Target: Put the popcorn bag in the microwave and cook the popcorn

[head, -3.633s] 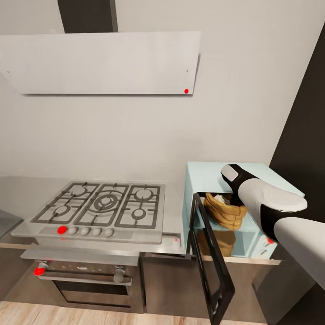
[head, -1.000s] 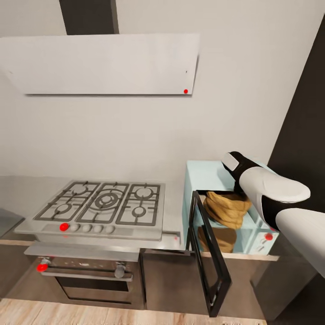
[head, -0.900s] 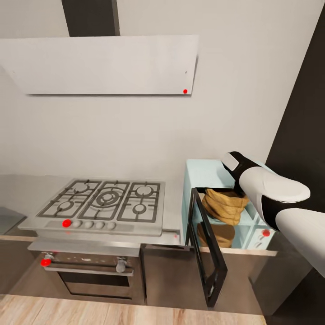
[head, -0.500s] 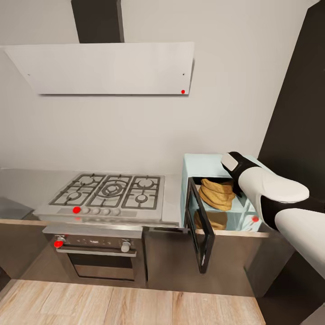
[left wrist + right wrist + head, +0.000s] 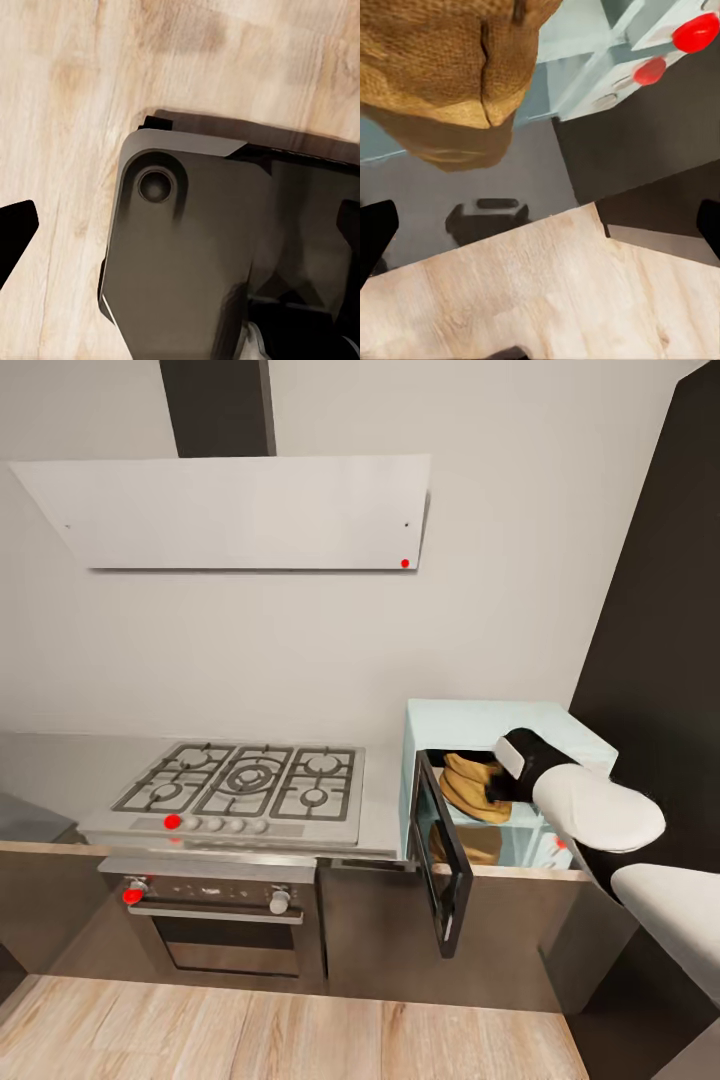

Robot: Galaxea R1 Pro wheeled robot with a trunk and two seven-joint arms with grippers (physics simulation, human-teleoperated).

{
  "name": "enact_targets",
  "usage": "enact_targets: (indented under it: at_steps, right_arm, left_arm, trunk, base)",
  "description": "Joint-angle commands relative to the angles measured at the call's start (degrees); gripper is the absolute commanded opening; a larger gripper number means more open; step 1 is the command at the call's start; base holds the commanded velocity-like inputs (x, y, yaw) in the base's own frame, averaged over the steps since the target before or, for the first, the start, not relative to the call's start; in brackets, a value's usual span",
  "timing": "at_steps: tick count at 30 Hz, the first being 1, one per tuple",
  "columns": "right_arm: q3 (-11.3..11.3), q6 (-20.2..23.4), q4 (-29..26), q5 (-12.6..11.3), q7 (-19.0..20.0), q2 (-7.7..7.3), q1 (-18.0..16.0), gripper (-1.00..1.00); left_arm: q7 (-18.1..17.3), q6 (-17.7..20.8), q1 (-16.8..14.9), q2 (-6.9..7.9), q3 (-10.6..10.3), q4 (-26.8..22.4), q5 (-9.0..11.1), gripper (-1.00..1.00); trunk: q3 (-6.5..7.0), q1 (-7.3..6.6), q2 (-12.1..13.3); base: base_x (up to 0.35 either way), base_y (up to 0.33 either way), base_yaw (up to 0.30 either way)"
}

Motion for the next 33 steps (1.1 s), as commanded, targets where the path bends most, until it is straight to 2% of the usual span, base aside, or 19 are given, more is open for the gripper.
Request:
enact_targets:
  at_steps: [1, 5, 7, 13, 19, 33]
  right_arm:
    - [0.1, -0.3, 0.0, -0.2, 0.5, -0.47, 0.4, 1.00]
    - [1.9, -1.1, -0.2, -0.1, 6.9, -2.82, 5.6, 1.00]
    - [2.8, -1.6, -0.8, -0.1, 10.8, -4.17, 6.9, 1.00]
    - [3.7, -0.5, -0.6, 0.5, 10.5, -3.86, 5.0, 1.00]
    - [3.7, -0.5, -0.4, 0.5, 10.5, -3.72, 6.0, 1.00]
    - [3.7, -1.0, -0.3, 0.6, 10.8, -3.39, 6.8, 1.00]
  left_arm:
    - [0.1, 0.3, 0.0, -0.03, 0.2, -0.1, 0.1, 1.00]
    - [0.1, 0.3, 0.0, -0.04, 0.2, -0.1, 0.1, 1.00]
    - [0.1, 0.3, 0.0, -0.04, 0.2, -0.1, 0.1, 1.00]
    - [0.0, 0.1, -0.1, -0.34, 0.1, -0.3, 0.1, 1.00]
    - [0.0, 0.1, -0.1, -0.39, 0.2, -0.3, 0.2, 1.00]
    - [0.0, 0.1, -0.1, -0.24, 0.3, -0.3, 0.4, 1.00]
  trunk:
    - [-0.12, 0.03, -0.1]
    - [-0.12, 0.03, -0.1]
    - [-0.12, 0.03, -0.1]
    - [-0.12, 0.03, -0.1]
    - [-0.12, 0.03, -0.1]
    - [-0.12, 0.03, -0.1]
  base:
    - [0.000, 0.000, 0.000]
    - [0.000, 0.000, 0.000]
    - [0.000, 0.000, 0.000]
    - [-0.003, 0.000, 0.000]
    - [-0.222, -0.094, 0.000]
    - [-0.109, -0.066, 0.000]
